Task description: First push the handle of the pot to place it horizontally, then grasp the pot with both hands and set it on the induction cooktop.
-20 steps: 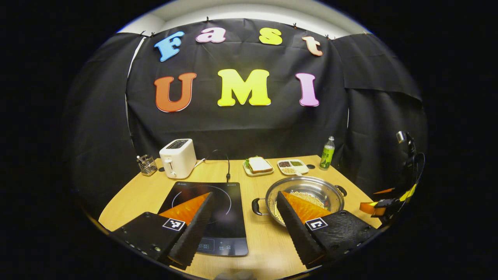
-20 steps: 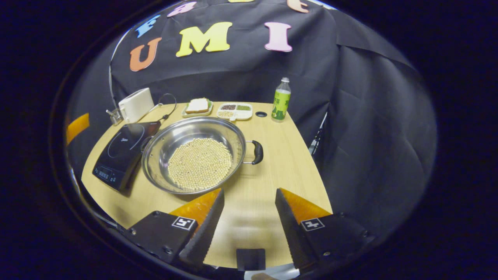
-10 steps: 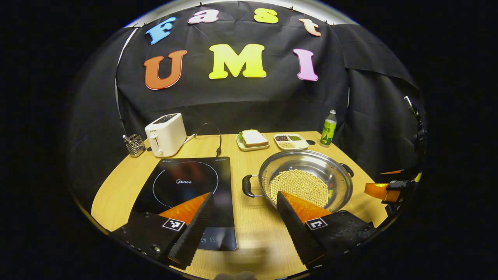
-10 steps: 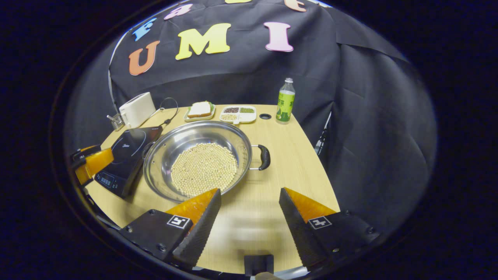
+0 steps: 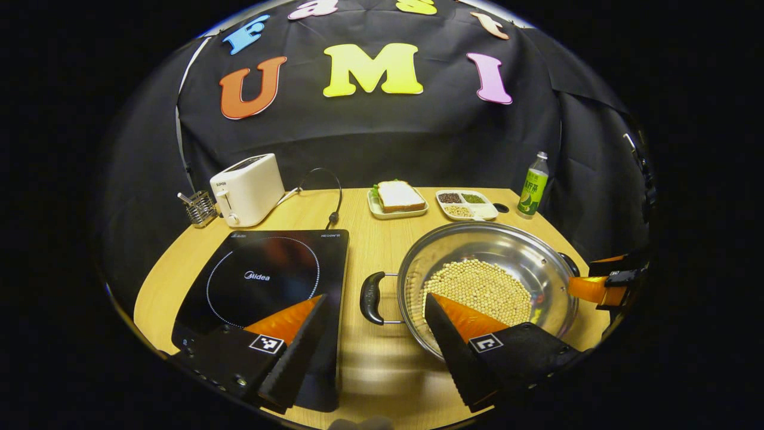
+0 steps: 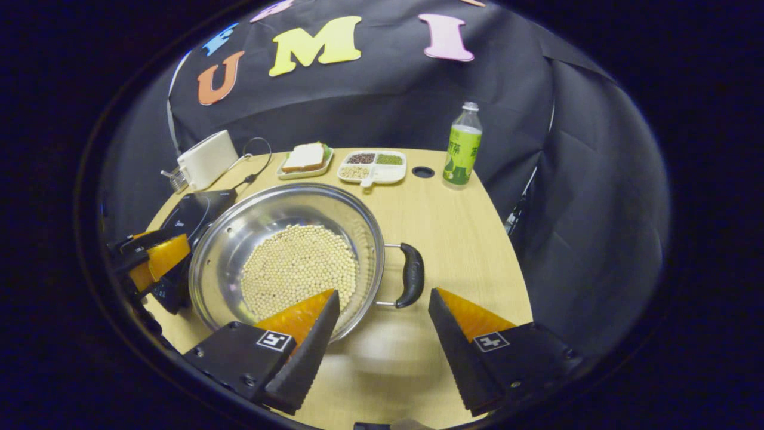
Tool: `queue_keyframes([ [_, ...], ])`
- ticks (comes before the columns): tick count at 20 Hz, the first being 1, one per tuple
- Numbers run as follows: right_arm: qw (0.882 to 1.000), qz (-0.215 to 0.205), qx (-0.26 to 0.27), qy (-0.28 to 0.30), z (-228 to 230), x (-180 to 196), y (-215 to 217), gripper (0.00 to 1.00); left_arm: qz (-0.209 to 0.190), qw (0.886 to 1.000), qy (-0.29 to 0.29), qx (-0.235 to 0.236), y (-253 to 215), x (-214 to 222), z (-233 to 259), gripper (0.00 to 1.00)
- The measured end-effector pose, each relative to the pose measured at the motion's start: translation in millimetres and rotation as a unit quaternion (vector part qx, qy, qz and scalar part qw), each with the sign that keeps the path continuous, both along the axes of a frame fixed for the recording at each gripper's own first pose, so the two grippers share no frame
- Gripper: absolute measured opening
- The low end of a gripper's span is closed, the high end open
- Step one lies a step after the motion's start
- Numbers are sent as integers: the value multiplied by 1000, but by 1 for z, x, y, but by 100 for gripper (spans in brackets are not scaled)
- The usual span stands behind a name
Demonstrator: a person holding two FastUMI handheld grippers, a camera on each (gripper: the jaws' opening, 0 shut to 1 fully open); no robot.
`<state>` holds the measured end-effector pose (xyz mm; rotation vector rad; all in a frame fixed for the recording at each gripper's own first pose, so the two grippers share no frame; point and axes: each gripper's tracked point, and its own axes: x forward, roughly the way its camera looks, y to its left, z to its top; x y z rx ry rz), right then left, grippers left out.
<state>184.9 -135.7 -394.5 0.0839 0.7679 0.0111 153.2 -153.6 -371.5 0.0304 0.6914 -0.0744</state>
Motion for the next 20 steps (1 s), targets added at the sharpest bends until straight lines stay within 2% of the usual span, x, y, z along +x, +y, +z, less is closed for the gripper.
queue_keyframes([
  [6, 1000, 12, 11, 23, -16, 37, -8, 95, 13, 1000, 26, 9, -6, 26, -27, 97],
  [7, 999, 15, 11, 28, -19, 40, -9, 95, 13, 999, 31, 11, -6, 28, -32, 100],
  [8, 999, 18, 14, 31, -21, 42, -9, 96, 13, 999, 36, 11, -8, 28, -35, 96],
  [10, 998, 23, 23, 45, -27, 44, -7, 95, 14, 999, 47, 14, -11, 29, -43, 96],
  [11, 998, 22, 24, 51, -29, 44, -8, 95, 13, 998, 53, 16, -13, 29, -46, 100],
  [12, 998, 24, 29, 58, -33, 43, -7, 84, 9, 998, 59, 12, -16, 28, -50, 96],
  [14, 997, 20, 38, 61, -35, 43, -7, 76, 6, 998, 63, 18, -18, 27, -53, 95],
  [17, 996, 13, 40, 79, -35, 41, -7, 69, 14, 997, 70, 39, -9, 31, -59, 80],
  [18, 996, 9, 41, 84, -35, 40, -7, 67, 12, 997, 72, 38, -11, 29, -59, 70],
  [20, 995, 8, 44, 91, -35, 40, -7, 63, 7, 996, 78, 39, -10, 30, -59, 69],
])
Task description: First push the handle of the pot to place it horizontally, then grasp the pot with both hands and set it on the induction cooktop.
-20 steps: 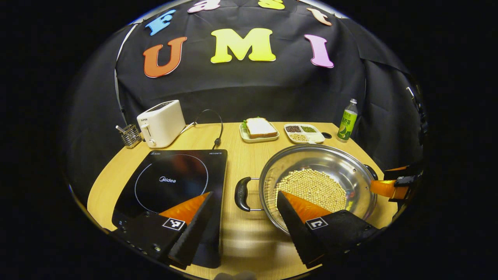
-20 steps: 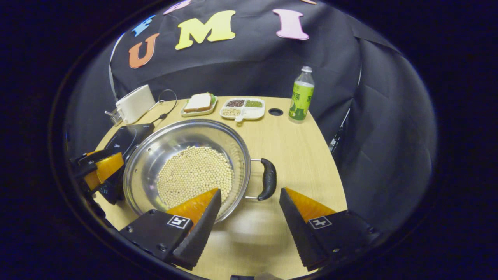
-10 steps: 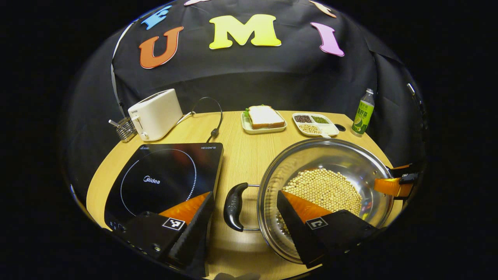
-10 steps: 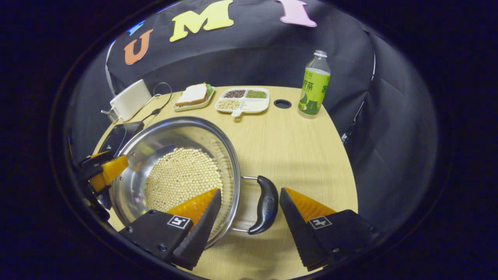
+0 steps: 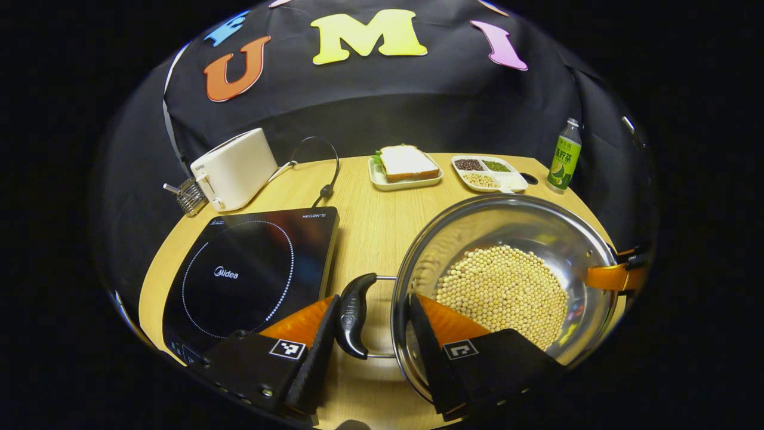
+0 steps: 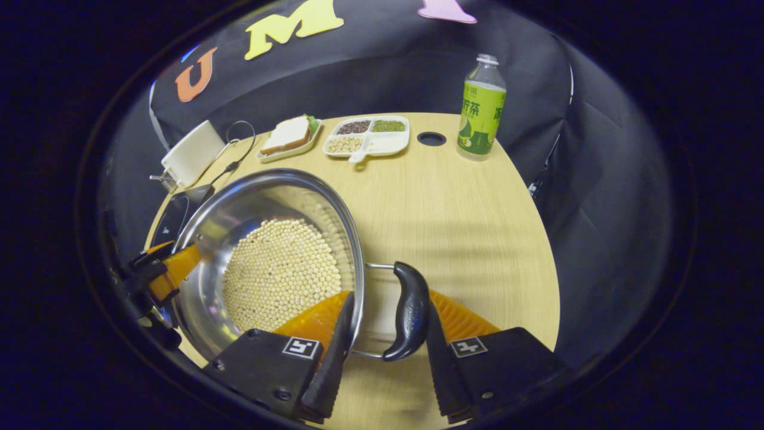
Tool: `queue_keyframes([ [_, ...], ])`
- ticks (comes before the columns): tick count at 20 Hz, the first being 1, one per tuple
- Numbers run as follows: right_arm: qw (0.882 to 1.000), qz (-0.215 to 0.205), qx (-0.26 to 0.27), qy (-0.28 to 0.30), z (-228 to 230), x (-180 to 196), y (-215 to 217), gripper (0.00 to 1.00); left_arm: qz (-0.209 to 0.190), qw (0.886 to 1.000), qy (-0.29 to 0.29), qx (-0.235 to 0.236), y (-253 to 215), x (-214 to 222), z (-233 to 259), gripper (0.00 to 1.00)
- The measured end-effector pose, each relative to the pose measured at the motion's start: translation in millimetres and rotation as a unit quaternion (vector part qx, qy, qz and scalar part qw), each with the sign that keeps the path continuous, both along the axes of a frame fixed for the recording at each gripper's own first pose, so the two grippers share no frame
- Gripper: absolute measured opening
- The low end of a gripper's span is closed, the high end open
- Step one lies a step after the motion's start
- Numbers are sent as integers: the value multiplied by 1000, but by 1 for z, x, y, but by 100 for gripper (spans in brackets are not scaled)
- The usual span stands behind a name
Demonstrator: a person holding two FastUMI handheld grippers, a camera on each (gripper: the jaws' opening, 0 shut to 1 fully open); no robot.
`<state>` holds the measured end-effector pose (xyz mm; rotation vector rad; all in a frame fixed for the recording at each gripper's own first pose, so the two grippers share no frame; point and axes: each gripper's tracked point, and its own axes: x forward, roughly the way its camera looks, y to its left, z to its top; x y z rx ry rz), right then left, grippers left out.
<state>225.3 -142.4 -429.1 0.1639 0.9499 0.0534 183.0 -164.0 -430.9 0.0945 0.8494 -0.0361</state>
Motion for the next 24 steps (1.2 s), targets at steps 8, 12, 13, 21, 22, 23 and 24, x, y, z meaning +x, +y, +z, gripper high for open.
queue_keyframes([
  [8, 1000, -8, 4, -2, 23, -18, 11, 56, -6, 1000, 9, -17, 11, -14, 26, 60],
  [12, 1000, -15, -2, -18, 49, -31, 41, 56, -13, 999, -4, -29, 42, -21, 47, 60],
  [13, 1000, -13, -5, -21, 56, -36, 52, 56, -12, 999, -7, -32, 53, -24, 52, 60],
  [21, 999, 8, -2, -34, 86, -49, 166, 57, 5, 999, -17, -27, 167, -45, 75, 60],
  [22, 999, 12, -1, -37, 88, -48, 181, 57, 8, 999, -18, -25, 182, -46, 78, 60],
  [23, 999, 15, 1, -38, 89, -48, 194, 56, 10, 999, -19, -24, 195, -45, 80, 60],
  [24, 999, 17, 4, -38, 91, -47, 207, 57, 12, 1000, -20, -21, 208, -45, 81, 60],
])
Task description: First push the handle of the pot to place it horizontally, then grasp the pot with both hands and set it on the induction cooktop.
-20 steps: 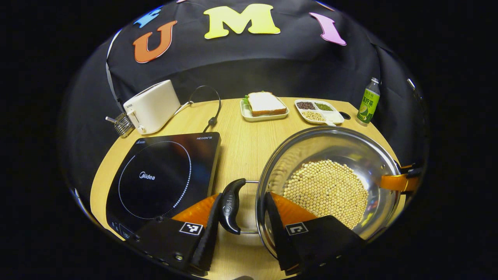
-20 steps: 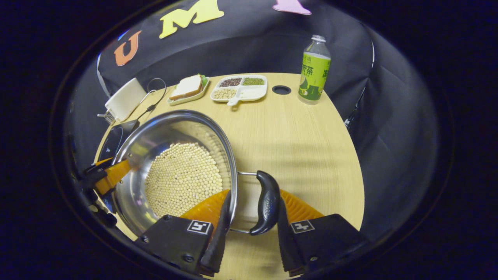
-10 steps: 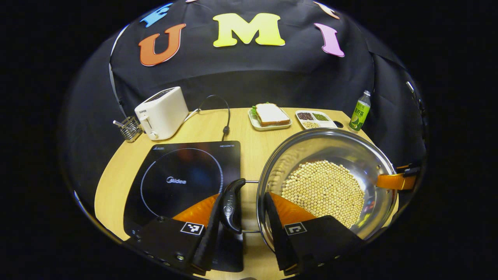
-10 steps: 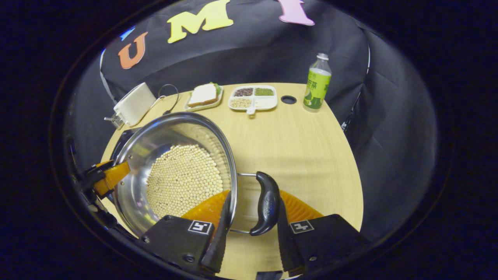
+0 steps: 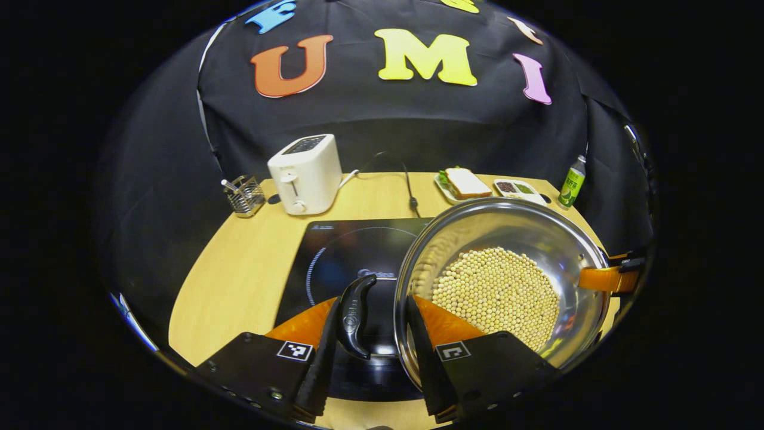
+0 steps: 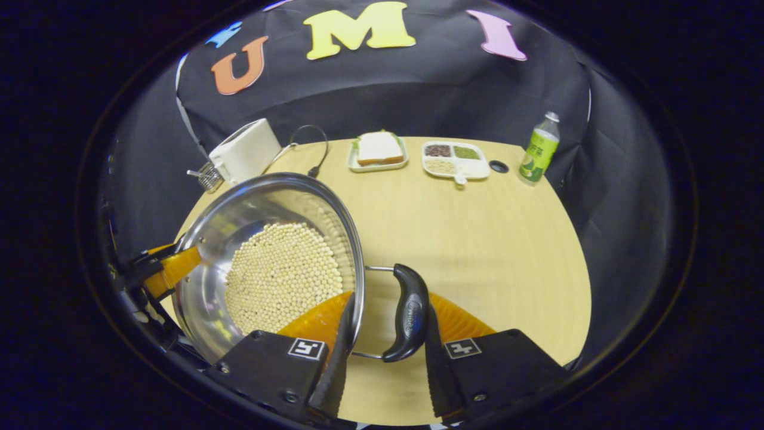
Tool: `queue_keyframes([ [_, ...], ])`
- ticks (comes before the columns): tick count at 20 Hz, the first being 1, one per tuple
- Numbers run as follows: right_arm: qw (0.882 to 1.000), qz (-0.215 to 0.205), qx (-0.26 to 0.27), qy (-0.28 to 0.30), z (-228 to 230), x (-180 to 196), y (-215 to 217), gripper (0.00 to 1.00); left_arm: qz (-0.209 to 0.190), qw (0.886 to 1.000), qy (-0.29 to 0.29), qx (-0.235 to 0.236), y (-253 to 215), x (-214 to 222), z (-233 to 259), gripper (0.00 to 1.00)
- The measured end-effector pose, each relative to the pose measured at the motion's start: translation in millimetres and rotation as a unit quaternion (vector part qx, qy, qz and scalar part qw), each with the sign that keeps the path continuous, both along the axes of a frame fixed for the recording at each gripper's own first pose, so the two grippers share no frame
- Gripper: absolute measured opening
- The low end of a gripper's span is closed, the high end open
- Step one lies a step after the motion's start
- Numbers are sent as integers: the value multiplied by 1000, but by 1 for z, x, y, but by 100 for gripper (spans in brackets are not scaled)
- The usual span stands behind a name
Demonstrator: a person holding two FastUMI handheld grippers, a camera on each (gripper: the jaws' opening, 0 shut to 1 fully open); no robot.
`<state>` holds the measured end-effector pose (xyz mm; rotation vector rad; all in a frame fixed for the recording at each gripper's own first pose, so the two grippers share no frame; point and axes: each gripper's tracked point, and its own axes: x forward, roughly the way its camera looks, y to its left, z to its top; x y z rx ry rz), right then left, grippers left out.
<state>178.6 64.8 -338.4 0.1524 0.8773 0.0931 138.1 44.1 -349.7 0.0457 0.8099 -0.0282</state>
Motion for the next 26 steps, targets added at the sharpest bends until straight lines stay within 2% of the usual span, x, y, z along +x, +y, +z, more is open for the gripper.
queue_keyframes([
  [4, 1000, 5, 6, 2, 4, 9, 44, 57, 7, 1000, -1, 8, 40, 4, 4, 60],
  [9, 1000, 6, 6, 7, 1, 26, 79, 56, 12, 1000, 4, 10, 74, 17, -4, 60],
  [26, 1000, 2, -3, 24, -7, 76, 131, 56, 17, 1000, 11, 10, 122, 62, -37, 60],
])
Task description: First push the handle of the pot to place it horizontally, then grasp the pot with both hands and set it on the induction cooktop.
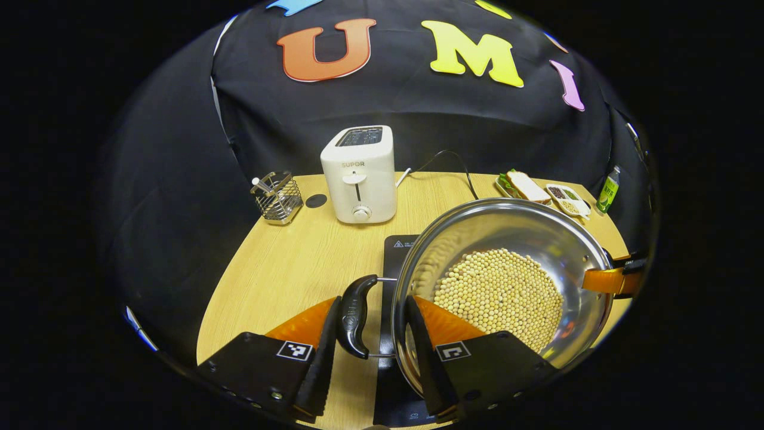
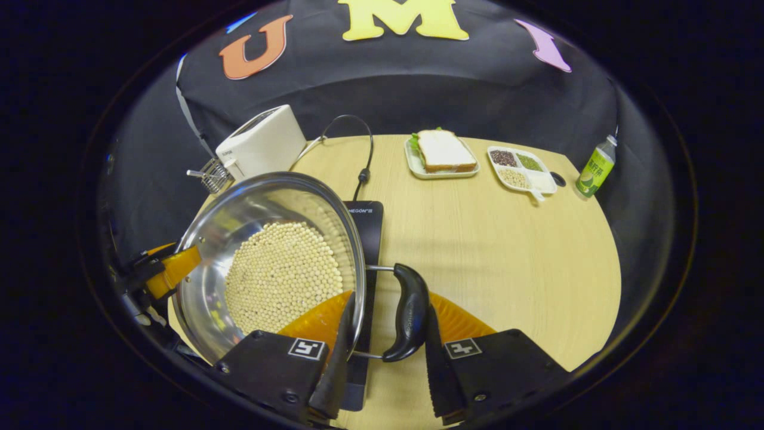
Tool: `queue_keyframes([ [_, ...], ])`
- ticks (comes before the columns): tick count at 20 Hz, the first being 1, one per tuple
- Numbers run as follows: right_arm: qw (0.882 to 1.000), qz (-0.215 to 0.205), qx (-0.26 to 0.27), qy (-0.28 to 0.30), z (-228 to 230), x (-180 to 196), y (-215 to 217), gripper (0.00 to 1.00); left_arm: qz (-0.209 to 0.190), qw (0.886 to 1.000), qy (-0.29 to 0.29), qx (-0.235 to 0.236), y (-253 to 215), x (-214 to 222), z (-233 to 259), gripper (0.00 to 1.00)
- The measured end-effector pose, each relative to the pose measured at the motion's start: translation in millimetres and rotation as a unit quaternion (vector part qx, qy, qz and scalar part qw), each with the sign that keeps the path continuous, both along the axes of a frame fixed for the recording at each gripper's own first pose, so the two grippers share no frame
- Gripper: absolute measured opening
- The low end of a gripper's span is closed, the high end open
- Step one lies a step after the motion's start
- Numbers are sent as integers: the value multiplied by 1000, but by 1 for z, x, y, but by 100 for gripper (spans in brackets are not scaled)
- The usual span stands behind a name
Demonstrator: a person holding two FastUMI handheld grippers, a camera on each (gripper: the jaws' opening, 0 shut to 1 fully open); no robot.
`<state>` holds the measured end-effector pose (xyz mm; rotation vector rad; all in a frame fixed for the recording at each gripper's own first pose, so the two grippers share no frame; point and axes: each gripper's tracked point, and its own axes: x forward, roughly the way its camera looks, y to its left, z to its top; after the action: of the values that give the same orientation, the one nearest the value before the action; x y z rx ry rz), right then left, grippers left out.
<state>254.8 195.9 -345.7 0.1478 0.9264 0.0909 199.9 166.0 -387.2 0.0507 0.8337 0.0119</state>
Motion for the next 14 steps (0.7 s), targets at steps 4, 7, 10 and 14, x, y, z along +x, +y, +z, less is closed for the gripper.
queue_keyframes([
  [4, 1000, -2, 0, 9, -6, -1, 4, 56, 1, 1000, 7, -3, 0, 0, -6, 60],
  [7, 1000, -3, 10, 6, -10, 1, 3, 57, -5, 1000, -4, 5, 1, 2, -7, 60],
  [10, 1000, -1, 11, -4, -8, 3, 1, 58, -8, 1000, -22, 8, 0, 2, -8, 60],
  [14, 1000, 1, 11, -9, -9, 3, 2, 58, -4, 999, -33, 6, 1, 4, -7, 61],
])
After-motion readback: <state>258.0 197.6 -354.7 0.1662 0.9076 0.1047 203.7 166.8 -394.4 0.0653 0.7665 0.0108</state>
